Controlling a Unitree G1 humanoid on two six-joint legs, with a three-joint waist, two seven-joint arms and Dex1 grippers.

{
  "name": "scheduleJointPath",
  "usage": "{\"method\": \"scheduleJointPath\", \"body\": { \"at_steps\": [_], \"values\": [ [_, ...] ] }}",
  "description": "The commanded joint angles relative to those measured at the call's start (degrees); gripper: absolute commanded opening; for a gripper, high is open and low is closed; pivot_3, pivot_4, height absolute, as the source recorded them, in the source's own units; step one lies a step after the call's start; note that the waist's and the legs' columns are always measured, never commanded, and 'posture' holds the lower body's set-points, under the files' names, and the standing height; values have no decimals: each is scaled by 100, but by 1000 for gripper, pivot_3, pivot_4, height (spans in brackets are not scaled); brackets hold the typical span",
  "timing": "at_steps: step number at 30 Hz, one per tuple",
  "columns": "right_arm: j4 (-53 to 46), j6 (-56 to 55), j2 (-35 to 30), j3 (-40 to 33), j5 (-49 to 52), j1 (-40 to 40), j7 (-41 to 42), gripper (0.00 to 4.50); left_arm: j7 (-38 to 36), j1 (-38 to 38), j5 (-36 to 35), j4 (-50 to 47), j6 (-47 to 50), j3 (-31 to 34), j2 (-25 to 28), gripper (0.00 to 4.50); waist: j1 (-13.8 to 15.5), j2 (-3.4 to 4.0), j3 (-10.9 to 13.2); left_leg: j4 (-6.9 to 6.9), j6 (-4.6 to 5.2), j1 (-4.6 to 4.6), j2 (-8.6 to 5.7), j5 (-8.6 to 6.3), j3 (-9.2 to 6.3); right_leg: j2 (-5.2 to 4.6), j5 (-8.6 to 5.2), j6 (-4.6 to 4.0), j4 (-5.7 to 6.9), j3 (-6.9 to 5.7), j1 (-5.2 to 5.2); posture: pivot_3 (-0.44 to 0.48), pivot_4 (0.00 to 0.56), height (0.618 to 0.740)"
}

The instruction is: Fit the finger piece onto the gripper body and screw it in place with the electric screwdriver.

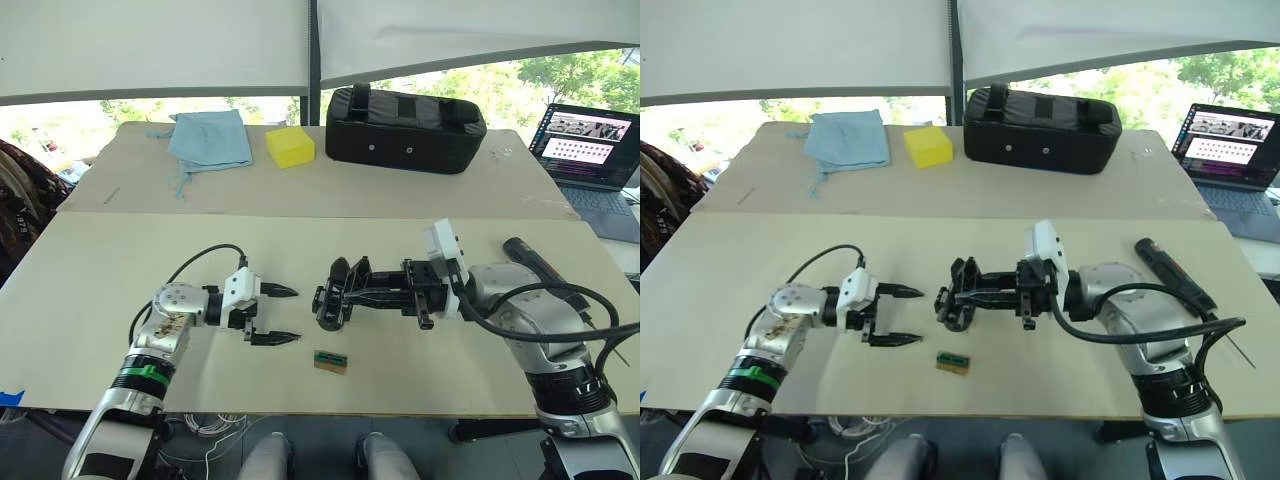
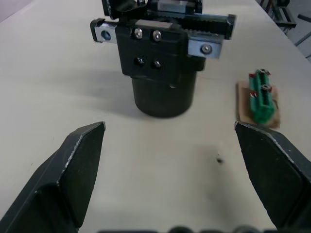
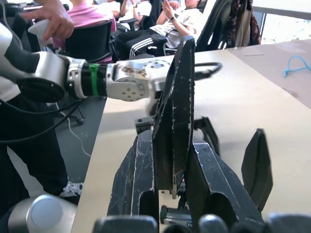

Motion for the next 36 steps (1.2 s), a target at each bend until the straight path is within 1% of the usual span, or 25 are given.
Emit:
{"method": "scheduleJointPath", "body": {
  "at_steps": [1, 8, 16, 31, 34, 36],
  "values": [
    [-145, -238, -7, -22, -47, 4, 81, 372, -6, -235, 142, 378, -243, -84, -198, 4500, -17, 0, 0, 0, 0, 0, 0, 0, 0, 0, 0, 0, 0, 0, -1, 0, 150, 740],
    [-285, -244, 13, -7, -63, 193, -39, 371, 76, -726, 259, 987, -319, -103, -688, 4500, -25, -1, 0, 1, 0, 0, -1, 0, -1, 2, 1, -1, 1, 0, 2, 0, 150, 740],
    [-546, -145, -11, -37, -24, 429, -207, 371, -13, -960, 381, 1328, -388, -157, -980, 4500, -51, -2, 0, 4, 0, 0, -4, 0, -1, 4, 1, 0, 1, 0, 2, 0, 150, 740],
    [-633, -115, -88, -80, 1, 498, -391, 371, -98, -1111, 701, 1778, -739, -217, -1044, 4500, -53, -2, -1, 6, 0, 3, -5, 0, -1, 4, 1, 0, 5, 0, 5, 0, 150, 740],
    [-620, -127, -74, -64, -4, 479, -418, 371, -82, -1129, 723, 1820, -755, -206, -1055, 3690, -54, -2, -1, 7, 0, 4, -5, 0, -1, 4, 1, 0, 6, 0, 5, 0, 150, 740],
    [-612, -134, -60, -43, -13, 469, -432, 371, -68, -1137, 748, 1838, -762, -214, -1052, 2785, -54, -2, -1, 8, 0, 4, -5, 0, -2, 4, 1, 0, 7, 0, 5, 0, 150, 740]
  ]
}}
